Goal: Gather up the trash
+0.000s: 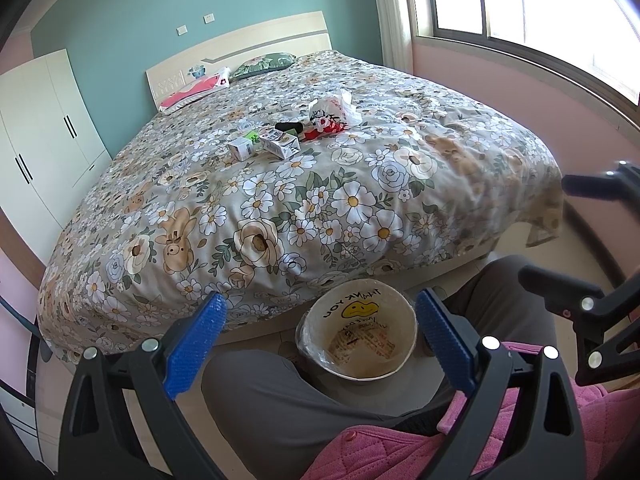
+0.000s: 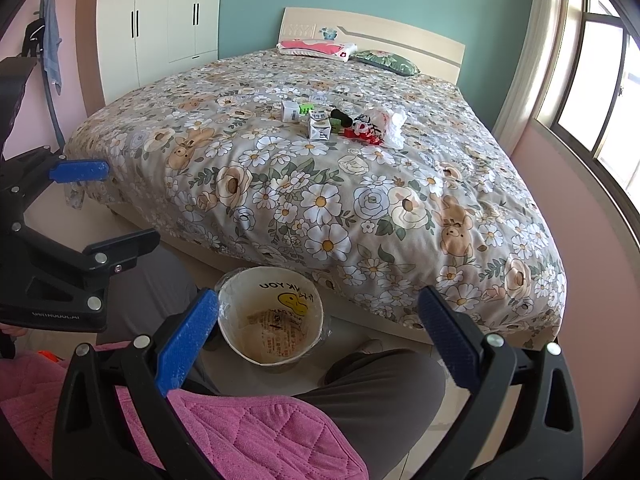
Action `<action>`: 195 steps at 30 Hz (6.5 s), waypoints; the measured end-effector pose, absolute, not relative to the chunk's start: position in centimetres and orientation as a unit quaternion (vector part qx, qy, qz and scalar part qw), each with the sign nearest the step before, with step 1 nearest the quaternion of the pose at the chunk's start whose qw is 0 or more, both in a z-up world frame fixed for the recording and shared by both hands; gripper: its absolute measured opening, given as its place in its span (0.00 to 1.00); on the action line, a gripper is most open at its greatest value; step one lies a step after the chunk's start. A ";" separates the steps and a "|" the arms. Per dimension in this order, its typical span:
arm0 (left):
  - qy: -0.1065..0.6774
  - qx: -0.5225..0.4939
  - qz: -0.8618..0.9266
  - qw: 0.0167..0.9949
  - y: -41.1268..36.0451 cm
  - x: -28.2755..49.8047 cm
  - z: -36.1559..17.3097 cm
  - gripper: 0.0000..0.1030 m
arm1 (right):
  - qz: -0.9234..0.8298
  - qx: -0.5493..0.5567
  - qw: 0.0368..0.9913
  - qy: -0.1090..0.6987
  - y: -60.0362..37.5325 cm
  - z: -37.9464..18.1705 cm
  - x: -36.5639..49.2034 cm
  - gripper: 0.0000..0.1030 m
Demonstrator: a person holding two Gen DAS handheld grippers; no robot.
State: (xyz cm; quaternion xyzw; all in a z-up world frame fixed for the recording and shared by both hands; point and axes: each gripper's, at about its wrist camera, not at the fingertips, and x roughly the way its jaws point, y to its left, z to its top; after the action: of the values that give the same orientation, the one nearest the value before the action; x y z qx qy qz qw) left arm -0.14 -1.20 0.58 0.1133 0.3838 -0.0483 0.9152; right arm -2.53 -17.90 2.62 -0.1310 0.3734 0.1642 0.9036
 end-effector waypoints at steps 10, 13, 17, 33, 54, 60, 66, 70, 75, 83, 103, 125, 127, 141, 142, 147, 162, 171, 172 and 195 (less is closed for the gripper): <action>0.387 0.109 -0.049 0.914 -0.9 0.1 0.9 0.94 | 0.165 -0.131 0.903 0.374 -17.9 2.7 -2.3 0.95; 0.388 0.110 -0.050 0.914 -0.9 0.2 0.8 0.94 | 0.164 -0.130 0.903 0.376 -18.0 2.7 -2.3 0.95; 0.393 0.110 -0.051 0.912 -0.8 0.4 0.5 0.94 | 0.164 -0.128 0.902 0.378 -17.9 2.4 -2.1 0.95; 0.411 0.062 -0.044 0.909 0.6 6.6 0.4 0.94 | 0.142 -0.144 0.915 0.348 -18.1 2.9 4.0 0.95; 0.429 -0.034 0.017 0.903 8.8 29.6 1.3 0.94 | 0.138 -0.093 0.922 0.350 -19.4 5.2 26.0 0.95; 0.450 -0.064 0.042 0.890 11.2 37.2 -0.6 0.94 | 0.124 -0.076 0.918 0.370 -19.2 3.5 32.4 0.95; 0.481 -0.121 0.058 0.866 13.2 44.6 -3.2 0.94 | 0.120 -0.063 0.913 0.385 -18.6 1.5 39.2 0.95; 0.492 -0.137 0.078 0.856 13.6 48.8 -4.9 0.94 | 0.127 -0.054 0.908 0.395 -18.1 -0.5 43.8 0.95; 0.505 -0.176 0.094 0.840 14.4 53.1 -7.1 0.94 | 0.150 -0.041 0.897 0.414 -17.9 -3.4 48.9 0.95; 0.525 -0.175 0.127 0.823 14.7 57.4 -10.8 0.94 | 0.185 -0.047 0.876 0.442 -16.9 -7.9 53.8 0.71; 0.526 -0.155 0.119 0.827 14.2 55.6 -10.3 0.43 | 0.209 -0.004 0.876 0.435 -19.4 -5.7 52.7 0.21; 0.405 -0.118 0.074 0.904 10.8 39.0 9.8 0.43 | 0.218 -0.008 0.925 0.311 -23.6 13.6 35.2 0.21; 0.394 -0.112 0.067 0.910 10.3 36.9 11.3 0.43 | 0.222 -0.014 0.928 0.298 -23.7 15.1 32.9 0.21; 0.355 -0.072 0.022 0.932 8.0 24.5 14.8 0.43 | 0.233 -0.080 0.933 0.261 -23.2 19.2 20.4 0.21; 0.357 -0.068 0.017 0.931 7.8 23.8 14.6 0.43 | 0.235 -0.086 0.933 0.260 -23.0 19.1 19.7 0.21; 0.363 -0.044 0.006 0.931 7.0 20.8 13.2 0.43 | 0.242 -0.113 0.928 0.261 -21.8 18.2 17.0 0.21; 0.417 -0.006 -0.012 0.909 7.1 15.9 5.8 0.43 | 0.283 -0.171 0.891 0.313 -17.0 11.2 13.1 0.21; 0.464 -0.003 -0.027 0.885 7.2 14.3 0.3 0.43 | 0.301 -0.182 0.865 0.358 -15.1 6.5 11.9 0.21; 0.470 -0.003 -0.028 0.882 7.2 14.2 -0.4 0.43 | 0.303 -0.180 0.862 0.365 -15.0 5.8 11.9 0.21; 0.599 0.015 -0.078 0.797 3.9 15.2 -15.0 0.43 | 0.305 -0.157 0.773 0.534 -14.0 -11.4 14.0 0.21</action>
State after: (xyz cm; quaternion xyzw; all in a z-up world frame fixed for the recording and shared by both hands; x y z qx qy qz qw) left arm 15.19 3.91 -15.03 0.0145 0.5989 -0.0782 0.7968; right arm 14.02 -14.04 -11.43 -0.1570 0.5338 0.3046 0.7731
